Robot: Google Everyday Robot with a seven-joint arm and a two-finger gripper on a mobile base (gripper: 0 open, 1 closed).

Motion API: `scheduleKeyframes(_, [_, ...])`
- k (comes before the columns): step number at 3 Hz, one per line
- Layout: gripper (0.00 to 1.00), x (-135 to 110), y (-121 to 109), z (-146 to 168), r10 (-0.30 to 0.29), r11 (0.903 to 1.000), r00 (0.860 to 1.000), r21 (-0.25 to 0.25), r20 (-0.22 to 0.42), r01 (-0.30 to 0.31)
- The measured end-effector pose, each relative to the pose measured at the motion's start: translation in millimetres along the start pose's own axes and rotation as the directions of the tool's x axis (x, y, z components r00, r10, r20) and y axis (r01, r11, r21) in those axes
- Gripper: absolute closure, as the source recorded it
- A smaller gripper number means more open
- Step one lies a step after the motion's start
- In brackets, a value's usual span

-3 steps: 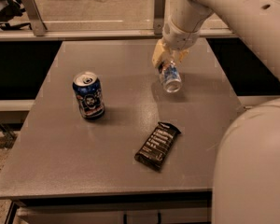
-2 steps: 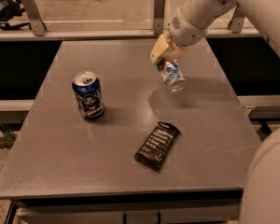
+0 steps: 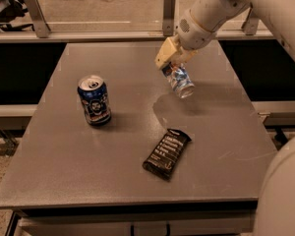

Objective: Place redbull can upright

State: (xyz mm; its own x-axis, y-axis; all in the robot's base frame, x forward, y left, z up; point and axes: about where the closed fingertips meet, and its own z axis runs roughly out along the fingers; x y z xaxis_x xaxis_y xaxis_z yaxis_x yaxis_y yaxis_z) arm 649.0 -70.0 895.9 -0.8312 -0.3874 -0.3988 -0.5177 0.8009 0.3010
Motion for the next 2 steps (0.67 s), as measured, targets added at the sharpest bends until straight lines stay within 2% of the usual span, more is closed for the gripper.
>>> scheduleKeyframes(1, [1.00, -4, -2, -4, -0.054, 0.9985, 0.996, -0.005, 0.075, 0.055])
scheduleKeyframes(2, [1.00, -21, -4, -13, -0.132, 0.9844, 0.965, -0.085, 0.226, 0.154])
